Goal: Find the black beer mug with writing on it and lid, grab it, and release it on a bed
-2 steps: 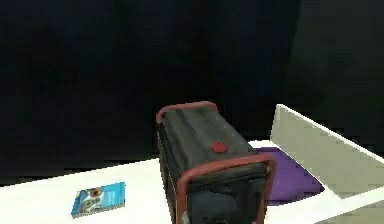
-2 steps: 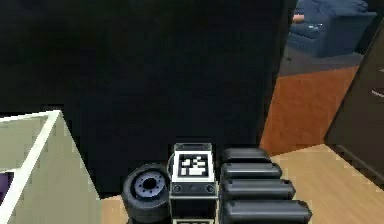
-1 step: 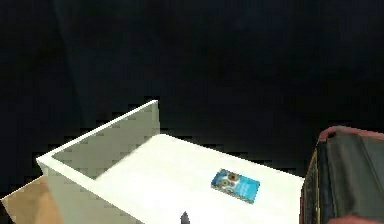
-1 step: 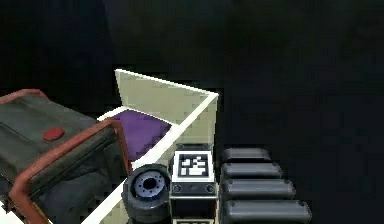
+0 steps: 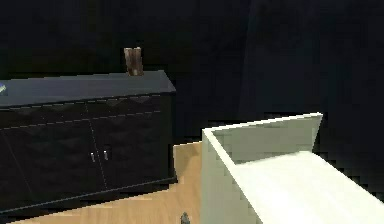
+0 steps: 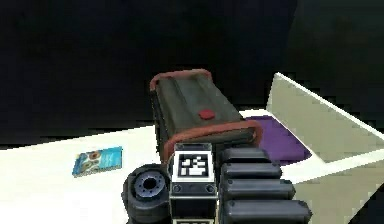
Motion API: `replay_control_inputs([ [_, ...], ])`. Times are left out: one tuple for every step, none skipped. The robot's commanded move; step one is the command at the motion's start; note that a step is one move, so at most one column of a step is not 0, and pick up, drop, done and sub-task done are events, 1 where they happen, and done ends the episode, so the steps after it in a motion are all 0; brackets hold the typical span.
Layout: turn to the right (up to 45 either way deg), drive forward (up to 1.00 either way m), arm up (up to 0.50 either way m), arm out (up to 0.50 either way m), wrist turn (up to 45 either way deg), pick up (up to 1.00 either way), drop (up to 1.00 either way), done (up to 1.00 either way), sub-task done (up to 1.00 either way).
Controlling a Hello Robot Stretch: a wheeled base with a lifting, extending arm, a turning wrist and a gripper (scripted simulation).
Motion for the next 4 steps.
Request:
replay_control_inputs([
  [-12.0, 0.0, 0.0, 0.0, 0.0, 0.0, 0.0, 0.0, 0.0],
  [0.0, 0.0, 0.0, 0.36, 0.0, 0.0, 0.0, 0.0, 0.0],
  [0.0, 0.0, 0.0, 0.0, 45.0, 0.0, 0.0, 0.0, 0.0],
  [0.0, 0.0, 0.0, 0.0, 45.0, 0.0, 0.0, 0.0, 0.0],
])
